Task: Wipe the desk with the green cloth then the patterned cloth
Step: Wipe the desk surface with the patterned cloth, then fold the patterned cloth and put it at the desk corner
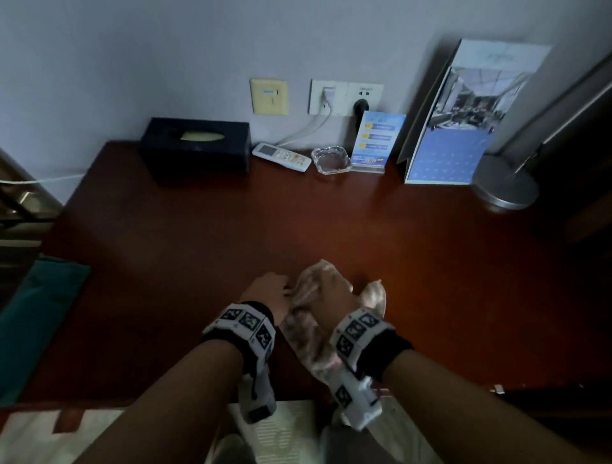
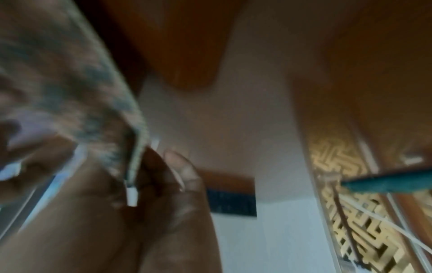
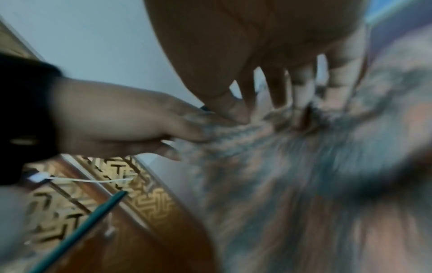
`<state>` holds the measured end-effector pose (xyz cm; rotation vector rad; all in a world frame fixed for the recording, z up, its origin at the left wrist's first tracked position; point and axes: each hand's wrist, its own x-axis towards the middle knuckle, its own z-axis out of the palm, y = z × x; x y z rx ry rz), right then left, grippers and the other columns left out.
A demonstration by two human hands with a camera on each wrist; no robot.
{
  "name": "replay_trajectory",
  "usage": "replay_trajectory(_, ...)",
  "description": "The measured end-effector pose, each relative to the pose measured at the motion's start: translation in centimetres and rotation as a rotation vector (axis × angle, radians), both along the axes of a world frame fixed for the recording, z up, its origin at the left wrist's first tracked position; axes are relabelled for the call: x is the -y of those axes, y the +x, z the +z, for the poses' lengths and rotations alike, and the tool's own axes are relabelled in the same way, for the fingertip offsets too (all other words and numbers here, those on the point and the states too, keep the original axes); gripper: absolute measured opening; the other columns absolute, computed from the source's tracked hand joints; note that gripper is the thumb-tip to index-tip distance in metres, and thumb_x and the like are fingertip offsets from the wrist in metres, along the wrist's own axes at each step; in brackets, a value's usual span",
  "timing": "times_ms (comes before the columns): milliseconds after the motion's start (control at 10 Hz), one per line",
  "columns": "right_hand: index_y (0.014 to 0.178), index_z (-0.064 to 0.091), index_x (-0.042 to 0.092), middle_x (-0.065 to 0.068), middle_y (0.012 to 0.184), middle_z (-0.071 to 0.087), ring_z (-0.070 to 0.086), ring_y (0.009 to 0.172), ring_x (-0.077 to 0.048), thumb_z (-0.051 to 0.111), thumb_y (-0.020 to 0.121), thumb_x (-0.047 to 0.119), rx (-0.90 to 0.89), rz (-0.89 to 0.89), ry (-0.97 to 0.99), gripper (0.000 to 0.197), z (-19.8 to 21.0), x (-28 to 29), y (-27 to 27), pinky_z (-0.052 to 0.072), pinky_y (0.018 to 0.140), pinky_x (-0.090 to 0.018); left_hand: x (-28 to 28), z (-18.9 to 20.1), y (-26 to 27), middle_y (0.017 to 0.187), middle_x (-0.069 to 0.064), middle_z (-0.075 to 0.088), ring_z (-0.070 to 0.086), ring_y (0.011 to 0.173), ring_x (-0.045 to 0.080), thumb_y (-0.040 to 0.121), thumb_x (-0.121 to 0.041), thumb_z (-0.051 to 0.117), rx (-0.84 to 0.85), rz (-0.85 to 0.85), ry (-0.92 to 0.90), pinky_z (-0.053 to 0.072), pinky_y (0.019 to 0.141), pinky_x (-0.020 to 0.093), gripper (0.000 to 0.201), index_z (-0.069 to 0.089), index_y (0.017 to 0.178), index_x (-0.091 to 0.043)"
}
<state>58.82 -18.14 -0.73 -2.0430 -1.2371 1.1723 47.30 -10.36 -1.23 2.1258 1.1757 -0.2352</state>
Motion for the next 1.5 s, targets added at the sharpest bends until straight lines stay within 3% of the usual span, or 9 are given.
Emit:
replay_trajectory(100, 0.147, 0.016, 0.044, 0.007, 0.159, -0.012, 0.044, 0.126, -0.025, 0.061, 0.088, 0.023, 0.483, 0.271, -0.01, 0.076, 1.2, -1.7, 1.3, 0.044, 0.096, -0.045, -0.2, 3.8, -1.1, 0.113, 0.003, 0.052, 0.051, 0.102, 0.022, 0.097, -0.015, 0.044, 0.107, -0.143, 0.062, 0.041, 0.09, 0.029, 0.024, 0.055, 0.119, -0.014)
replay_trajectory(300, 0.113, 0.066, 0.017, 0.002, 0.134, 0.051, 0.045, 0.12, -0.021, 0.064, 0.085, 0.025, 0.489, 0.59, -0.018, 0.029, 4.9, -4.7, 0.6, 0.023, 0.109, -0.039, -2.9, 10.8, -5.5, 0.094, 0.011, 0.063, 0.058, 0.088, 0.026, 0.091, -0.006, 0.053, 0.36, -0.121, 0.194, 0.044, 0.077, 0.034, 0.011, 0.062, 0.096, -0.006)
replay_trajectory(400, 0.07, 0.055, 0.026, 0.013, 0.075, 0.057, 0.054, 0.073, -0.007, 0.072, 0.079, 0.023, 0.354, 0.424, 0.082, 0.019, 7.4, -6.4, 0.2, 0.045, 0.078, -0.028, -4.9, 13.9, -8.3, 0.095, 0.008, 0.064, 0.058, 0.089, 0.023, 0.088, -0.006, 0.057, 0.381, -0.091, 0.292, 0.041, 0.073, 0.03, 0.011, 0.064, 0.096, -0.005)
replay_trajectory(500, 0.081, 0.052, 0.026, 0.009, 0.076, 0.053, 0.054, 0.076, -0.012, 0.075, 0.077, 0.014, 0.241, 0.383, 0.158, 0.027, 10.0, -8.3, -1.0, 0.047, 0.066, -0.023, -6.8, 15.8, -10.8, 0.095, 0.004, 0.066, 0.061, 0.09, 0.02, 0.089, -0.014, 0.059, 0.401, -0.042, 0.298, 0.046, 0.078, 0.032, 0.013, 0.068, 0.098, -0.013)
replay_trajectory(600, 0.126, 0.045, 0.034, 0.009, 0.11, 0.061, 0.059, 0.099, -0.005, 0.066, 0.077, -0.01, -0.096, 0.547, 0.052, 0.068, 13.1, -11.6, -3.4, 0.051, 0.082, -0.023, -8.9, 18.0, -13.7, 0.103, 0.001, 0.069, 0.062, 0.095, 0.016, 0.081, -0.043, 0.048, 0.396, -0.036, 0.306, 0.047, 0.086, 0.032, 0.041, 0.071, 0.104, -0.017)
replay_trajectory(800, 0.126, 0.051, 0.014, 0.017, 0.054, 0.061, 0.053, 0.043, 0.002, 0.052, 0.085, -0.016, -0.167, 0.766, -0.054, 0.05, 15.7, -17.0, -8.4, 0.039, 0.043, -0.017, -12.5, 19.1, -17.6, 0.112, -0.001, 0.067, 0.06, 0.107, 0.015, 0.096, -0.012, 0.052, 0.447, -0.067, 0.279, 0.043, 0.096, 0.026, 0.022, 0.07, 0.109, -0.014)
replay_trajectory(1200, 0.086, 0.068, 0.013, -0.008, 0.079, 0.072, 0.071, 0.067, -0.018, 0.064, 0.089, 0.017, 0.245, 0.599, -0.112, 0.007, 14.2, -26.2, -13.8, 0.058, 0.064, -0.027, -19.3, 19.4, -26.3, 0.092, 0.002, 0.064, 0.058, 0.091, 0.019, 0.073, -0.047, 0.035, 0.164, 0.154, 0.401, 0.041, 0.079, 0.028, 0.045, 0.067, 0.087, -0.019)
replay_trajectory(1300, 0.086, 0.064, 0.011, -0.005, 0.078, 0.07, 0.066, 0.061, -0.013, 0.063, 0.09, 0.017, 0.359, 0.492, 0.04, 0.008, 13.6, -30.2, -15.3, 0.048, 0.05, -0.016, -21.3, 18.7, -28.7, 0.09, 0.001, 0.063, 0.058, 0.091, 0.021, 0.074, -0.047, 0.038, 0.175, 0.312, 0.47, 0.044, 0.08, 0.031, 0.045, 0.069, 0.088, -0.017)
replay_trajectory(1500, 0.097, 0.063, 0.014, -0.005, 0.089, 0.062, 0.056, 0.077, -0.021, 0.055, 0.088, 0.018, 0.455, 0.228, 0.359, 0.013, 13.5, -37.0, -18.7, 0.046, 0.067, -0.027, -24.9, 18.8, -32.5, 0.097, 0.007, 0.064, 0.057, 0.091, 0.021, 0.086, -0.021, 0.061, 0.246, 0.455, 0.676, 0.044, 0.08, 0.031, 0.015, 0.071, 0.096, -0.015)
